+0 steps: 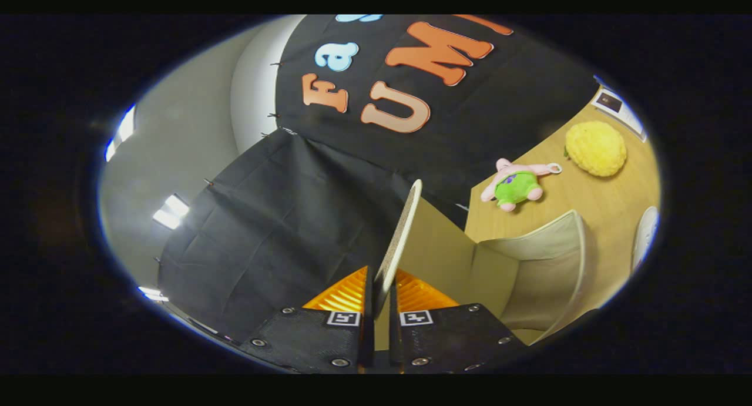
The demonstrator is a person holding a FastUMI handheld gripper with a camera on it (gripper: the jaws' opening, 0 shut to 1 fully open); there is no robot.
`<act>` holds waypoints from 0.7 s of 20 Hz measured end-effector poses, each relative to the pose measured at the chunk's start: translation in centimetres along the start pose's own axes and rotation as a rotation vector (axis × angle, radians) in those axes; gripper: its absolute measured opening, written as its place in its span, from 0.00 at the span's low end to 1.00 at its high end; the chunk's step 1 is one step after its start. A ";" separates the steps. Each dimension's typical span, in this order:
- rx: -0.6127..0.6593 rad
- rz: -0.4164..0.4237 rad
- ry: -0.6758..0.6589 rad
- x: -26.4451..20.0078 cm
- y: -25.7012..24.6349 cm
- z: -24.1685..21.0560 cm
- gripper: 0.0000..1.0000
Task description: Open the storage box then place both shoes into the box .Put the left shoe in first, then the right shoe, with the right side of both shoes facing outward in a uniform manner.
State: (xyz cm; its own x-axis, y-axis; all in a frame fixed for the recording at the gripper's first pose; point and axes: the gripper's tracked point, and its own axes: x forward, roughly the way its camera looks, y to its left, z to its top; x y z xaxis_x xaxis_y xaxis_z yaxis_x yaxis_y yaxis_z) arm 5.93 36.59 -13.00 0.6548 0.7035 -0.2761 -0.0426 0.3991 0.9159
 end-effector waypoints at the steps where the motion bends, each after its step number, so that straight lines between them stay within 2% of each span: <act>1: 0.006 0.023 0.001 1.0 0.8 -0.7 0.10; 3: 0.036 0.058 -0.016 2.4 1.8 -1.7 0.11; 6: 0.072 0.041 -0.034 4.5 1.4 -3.5 0.33; 8: 0.090 0.025 0.047 5.9 1.3 -5.5 0.48; 11: 0.051 -0.012 0.213 6.0 0.4 -9.3 0.57; 14: -0.062 -0.046 0.259 3.8 -1.0 -10.1 0.66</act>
State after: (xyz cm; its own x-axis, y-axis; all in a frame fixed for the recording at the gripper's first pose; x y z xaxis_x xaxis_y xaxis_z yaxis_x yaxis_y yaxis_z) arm 0.87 44.83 -17.93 0.4423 0.8079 -0.3895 -0.0689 0.4636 0.8834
